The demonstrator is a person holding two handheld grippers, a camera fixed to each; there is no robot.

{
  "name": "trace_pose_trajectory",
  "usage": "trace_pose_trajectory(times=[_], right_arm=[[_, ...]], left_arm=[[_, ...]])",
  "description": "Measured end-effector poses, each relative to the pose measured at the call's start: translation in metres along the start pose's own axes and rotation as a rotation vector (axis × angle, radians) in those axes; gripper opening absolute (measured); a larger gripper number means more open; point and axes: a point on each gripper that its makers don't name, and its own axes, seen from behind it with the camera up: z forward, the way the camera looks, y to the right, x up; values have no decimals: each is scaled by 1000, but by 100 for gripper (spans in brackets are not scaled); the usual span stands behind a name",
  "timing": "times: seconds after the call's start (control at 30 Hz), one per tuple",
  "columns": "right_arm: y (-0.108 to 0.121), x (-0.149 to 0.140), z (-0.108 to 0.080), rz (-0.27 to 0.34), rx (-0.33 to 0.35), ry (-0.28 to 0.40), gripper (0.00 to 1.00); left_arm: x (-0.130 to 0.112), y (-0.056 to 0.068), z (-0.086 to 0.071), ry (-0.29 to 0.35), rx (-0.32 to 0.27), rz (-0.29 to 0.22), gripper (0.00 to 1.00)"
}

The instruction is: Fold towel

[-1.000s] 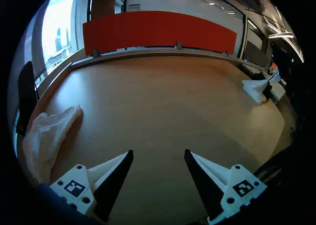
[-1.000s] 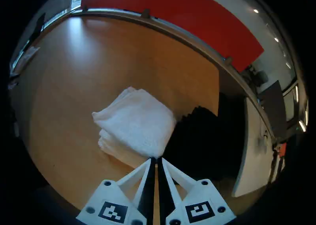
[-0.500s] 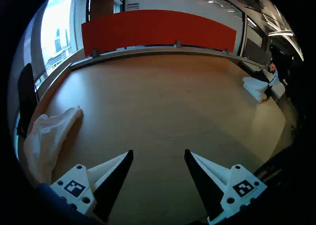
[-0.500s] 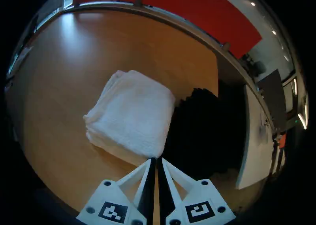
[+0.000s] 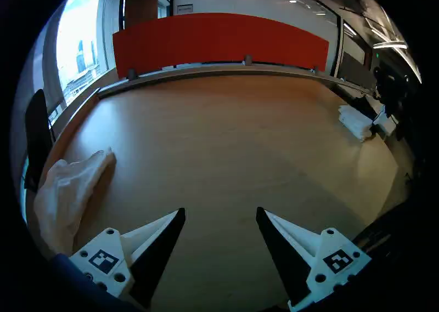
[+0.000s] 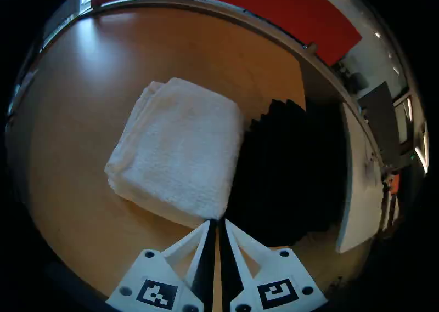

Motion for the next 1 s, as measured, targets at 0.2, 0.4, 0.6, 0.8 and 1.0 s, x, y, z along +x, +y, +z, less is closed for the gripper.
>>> trace_pose_trajectory(times=[0.2, 0.4, 0.6, 0.8, 1.0], right_arm=[[-4, -8, 9, 16, 6, -21, 4], [-4, -11, 16, 16, 1, -44, 4], [-4, -13, 20, 21, -3, -62, 4], [-7, -15, 27, 26, -9, -72, 5], [-8, -15, 29, 31, -14, -63, 5]], left_arm=[[0, 1, 0, -2, 1, 2, 96], [0, 1, 0, -6, 3, 5, 96], [1, 1, 0, -5, 4, 11, 96], [0, 1, 0, -8, 8, 10, 96], [0, 1, 0, -10, 8, 11, 96]])
